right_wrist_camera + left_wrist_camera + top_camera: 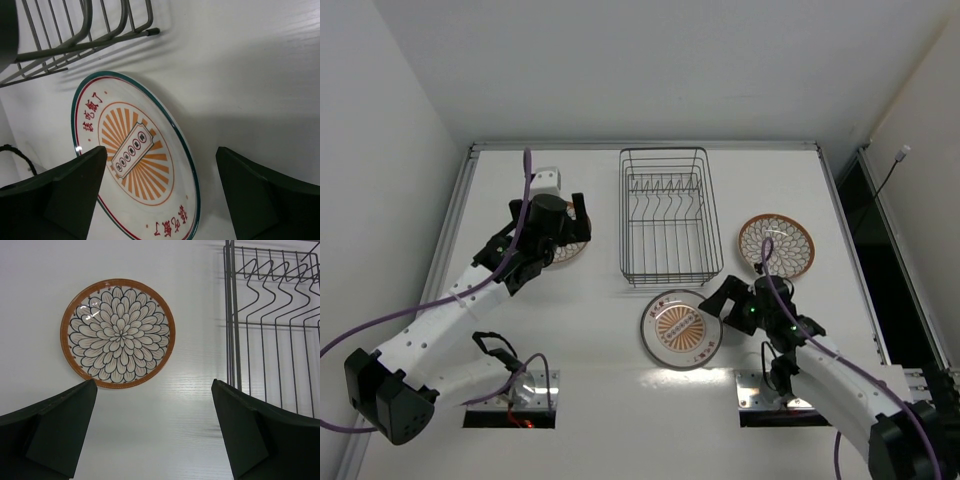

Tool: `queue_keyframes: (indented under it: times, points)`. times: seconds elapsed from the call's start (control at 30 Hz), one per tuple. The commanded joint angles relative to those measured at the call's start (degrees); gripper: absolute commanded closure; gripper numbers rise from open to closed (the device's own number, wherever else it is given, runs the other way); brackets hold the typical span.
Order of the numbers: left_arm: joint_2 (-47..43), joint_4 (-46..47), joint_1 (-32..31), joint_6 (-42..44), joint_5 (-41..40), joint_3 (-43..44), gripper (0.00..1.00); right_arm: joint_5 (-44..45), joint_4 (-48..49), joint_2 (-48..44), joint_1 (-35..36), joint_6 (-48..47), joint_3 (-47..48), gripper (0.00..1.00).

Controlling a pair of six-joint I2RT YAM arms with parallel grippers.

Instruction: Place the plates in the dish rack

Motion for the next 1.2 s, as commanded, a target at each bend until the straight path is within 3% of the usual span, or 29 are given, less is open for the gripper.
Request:
queue_keyframes:
  times: [0.0,0.1,0.27,0.53,0.77,0.93,1.17]
  points:
    - [-0.7,0.5,0.1,-0.3,-1.2,-0.1,0.0,-3.3,-0.2,0.6,0.3,1.5,-3.4,0.14]
    - [-0.7,0.5,0.1,-0.3,-1.2,-0.1,0.0,-6.1,0.8,-0.1,-0.2,1.5,-4.7,0.21]
    - [-0.7,0.5,0.1,-0.3,-1.2,-0.1,0.0,-8.1,-1.6,-2.3,-0.2,1.5,-4.7,0.52]
    - [-0.7,0.5,0.1,-0.3,-1.7,-0.1,0.0,-8.6,-13.1,-10.4,-0.2,-2.4,-2.3,1.0]
    - [-0.7,0.5,0.1,-0.3,-2.2,-0.1,0.0,-6.7,-31.3,-15.7,0.3,-11.8,11.1,1.0]
    - [-0.7,0.5,0.1,-0.3,-2.8,-0.1,0.0,0.9,-50.0,-17.6,0.3,-16.8,28.9,1.0]
    - [-0.7,-0.1,0.1,-0.9,-2.8,-0.1,0.0,8.5,-61.9,-14.9,0.3,-20.2,54.6,1.0]
